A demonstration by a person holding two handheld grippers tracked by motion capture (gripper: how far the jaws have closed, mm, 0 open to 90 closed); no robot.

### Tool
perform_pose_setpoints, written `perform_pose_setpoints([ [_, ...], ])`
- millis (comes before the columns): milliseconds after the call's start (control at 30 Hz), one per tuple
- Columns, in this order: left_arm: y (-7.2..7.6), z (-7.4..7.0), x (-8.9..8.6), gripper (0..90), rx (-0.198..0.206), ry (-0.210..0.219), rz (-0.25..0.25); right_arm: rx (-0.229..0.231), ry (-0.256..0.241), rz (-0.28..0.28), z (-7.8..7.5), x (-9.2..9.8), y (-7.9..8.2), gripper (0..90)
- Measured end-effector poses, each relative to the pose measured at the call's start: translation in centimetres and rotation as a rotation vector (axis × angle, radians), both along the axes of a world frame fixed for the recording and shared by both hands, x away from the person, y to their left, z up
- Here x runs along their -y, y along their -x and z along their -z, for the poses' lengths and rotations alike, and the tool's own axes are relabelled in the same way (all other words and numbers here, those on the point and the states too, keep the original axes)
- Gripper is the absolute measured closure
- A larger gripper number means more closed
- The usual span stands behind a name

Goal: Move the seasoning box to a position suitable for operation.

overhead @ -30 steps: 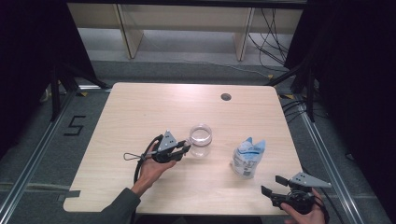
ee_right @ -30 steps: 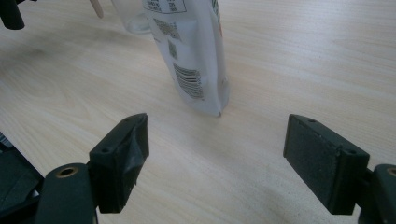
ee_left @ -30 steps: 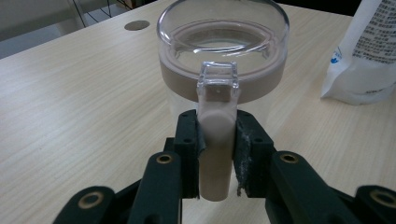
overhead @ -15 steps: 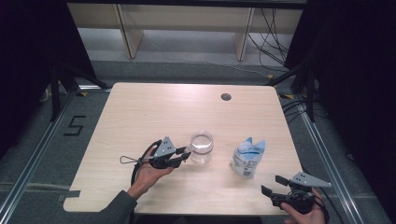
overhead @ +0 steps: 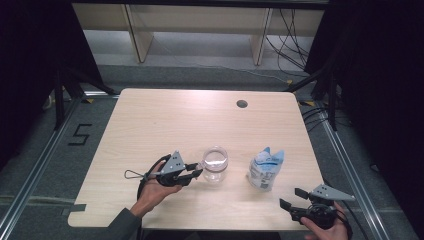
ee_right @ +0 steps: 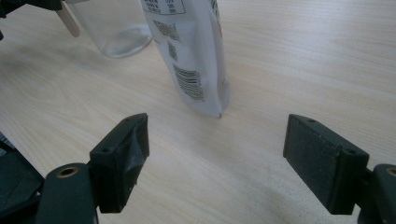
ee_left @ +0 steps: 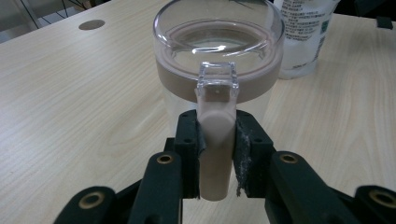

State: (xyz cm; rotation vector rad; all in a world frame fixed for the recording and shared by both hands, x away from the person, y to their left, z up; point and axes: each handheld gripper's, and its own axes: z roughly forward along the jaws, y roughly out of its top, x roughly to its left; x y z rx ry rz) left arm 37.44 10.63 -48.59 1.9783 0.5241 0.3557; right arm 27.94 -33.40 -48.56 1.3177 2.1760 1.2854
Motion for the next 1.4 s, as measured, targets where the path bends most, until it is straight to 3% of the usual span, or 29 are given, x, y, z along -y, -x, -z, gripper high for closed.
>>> perform_pose_setpoints([
  [33, 0.1, 0.1, -0.1, 72.9, -0.013, 0.008, 0.006, -0.002, -0.001, 0.001, 0.0, 0.0, 0.0, 23.7],
  [533, 0.8, -0.1, -1.0, 72.8, -0.002, -0.015, 0.098, -0.009, -0.002, 0.004, 0.0, -0.1, 0.0, 23.7],
  [700, 0.9, 0.0, -1.1, 72.8, -0.015, -0.003, 0.112, -0.004, 0.012, 0.005, 0.0, 0.0, 0.0, 23.7],
  [733, 0.7, -0.1, -1.2, 72.7, -0.002, -0.013, 0.126, -0.003, 0.01, 0.004, 0.0, 0.0, 0.0, 23.7],
  [800, 0.7, 0.0, -1.2, 72.5, -0.013, -0.006, 0.118, -0.003, 0.007, 0.002, 0.0, -0.1, 0.0, 23.7],
  [900, 0.4, -0.1, -1.5, 72.3, 0.017, -0.029, 0.113, -0.004, 0.006, 0.002, 0.1, -0.1, 0.0, 23.8],
  [1000, 0.4, 0.0, -1.5, 72.2, 0.003, -0.014, 0.096, -0.004, 0.006, 0.002, 0.1, -0.1, 0.0, 23.8],
  [1033, 0.3, 0.0, -1.6, 72.2, 0.013, -0.022, 0.106, -0.011, 0.004, 0.005, 0.0, -0.1, 0.0, 23.8],
  [1067, 0.3, 0.0, -1.6, 72.2, 0.012, -0.021, 0.102, -0.057, -0.023, 0.022, -0.1, -0.3, 0.3, 23.8],
  [1100, 0.2, 0.0, -1.7, 71.9, 0.016, -0.025, 0.101, -0.023, -0.004, 0.003, 0.0, -0.2, 0.1, 23.8],
  [1300, -0.1, 0.1, -2.0, 71.5, 0.022, -0.015, 0.079, -0.024, -0.009, 0.006, 0.0, -0.2, 0.1, 23.8],
  [1333, -0.1, 0.2, -2.0, 71.5, 0.007, -0.006, 0.069, -0.05, -0.027, 0.017, 0.0, -0.3, 0.2, 23.8],
  [1400, -0.1, 0.2, -2.0, 71.6, 0.014, -0.008, 0.071, -0.052, -0.025, 0.017, 0.0, -0.3, 0.2, 23.8],
])
